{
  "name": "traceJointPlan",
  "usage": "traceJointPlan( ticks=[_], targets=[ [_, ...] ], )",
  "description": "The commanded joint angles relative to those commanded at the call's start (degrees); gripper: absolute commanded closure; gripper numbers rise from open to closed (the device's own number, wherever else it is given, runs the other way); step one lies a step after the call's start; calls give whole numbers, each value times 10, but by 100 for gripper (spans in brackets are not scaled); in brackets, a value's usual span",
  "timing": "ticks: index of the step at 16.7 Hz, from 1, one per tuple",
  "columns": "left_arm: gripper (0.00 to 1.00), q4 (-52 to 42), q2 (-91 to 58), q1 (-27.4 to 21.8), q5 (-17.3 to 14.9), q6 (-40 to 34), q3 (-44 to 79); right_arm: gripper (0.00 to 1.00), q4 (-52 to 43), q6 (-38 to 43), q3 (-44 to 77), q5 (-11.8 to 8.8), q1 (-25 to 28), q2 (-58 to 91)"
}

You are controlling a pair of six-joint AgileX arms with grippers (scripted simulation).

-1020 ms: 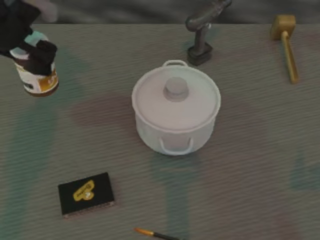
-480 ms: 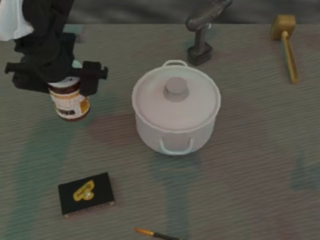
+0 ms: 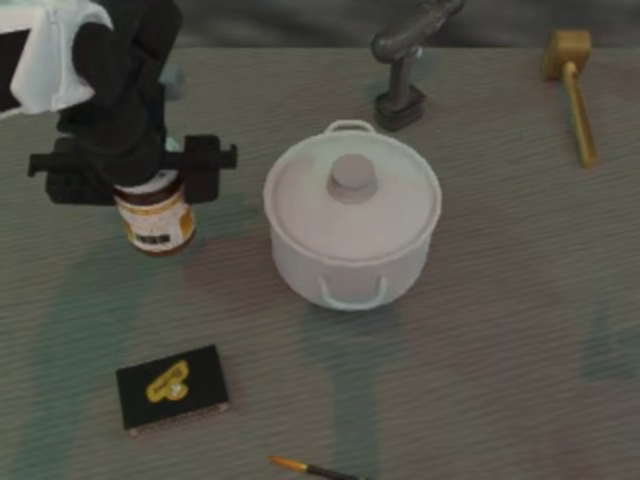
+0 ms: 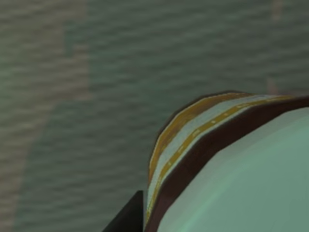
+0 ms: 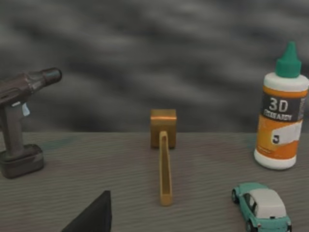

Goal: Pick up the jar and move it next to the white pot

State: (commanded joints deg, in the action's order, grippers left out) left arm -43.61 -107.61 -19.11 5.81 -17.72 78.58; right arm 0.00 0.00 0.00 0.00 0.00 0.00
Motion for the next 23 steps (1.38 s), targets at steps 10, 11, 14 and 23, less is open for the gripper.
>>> traceJointPlan(
  ticks=[10,11,14,23],
  targets=[
    [100,90,-55,6,-2,7,-34,0,0,0,0,0,0,0],
    [100,95,-58,6,-2,7,-36,0,0,0,0,0,0,0],
    [100,95,-58,6,-2,7,-36,0,0,0,0,0,0,0],
    [32,95,-58,6,-2,7,-36,0,0,0,0,0,0,0]
  ],
)
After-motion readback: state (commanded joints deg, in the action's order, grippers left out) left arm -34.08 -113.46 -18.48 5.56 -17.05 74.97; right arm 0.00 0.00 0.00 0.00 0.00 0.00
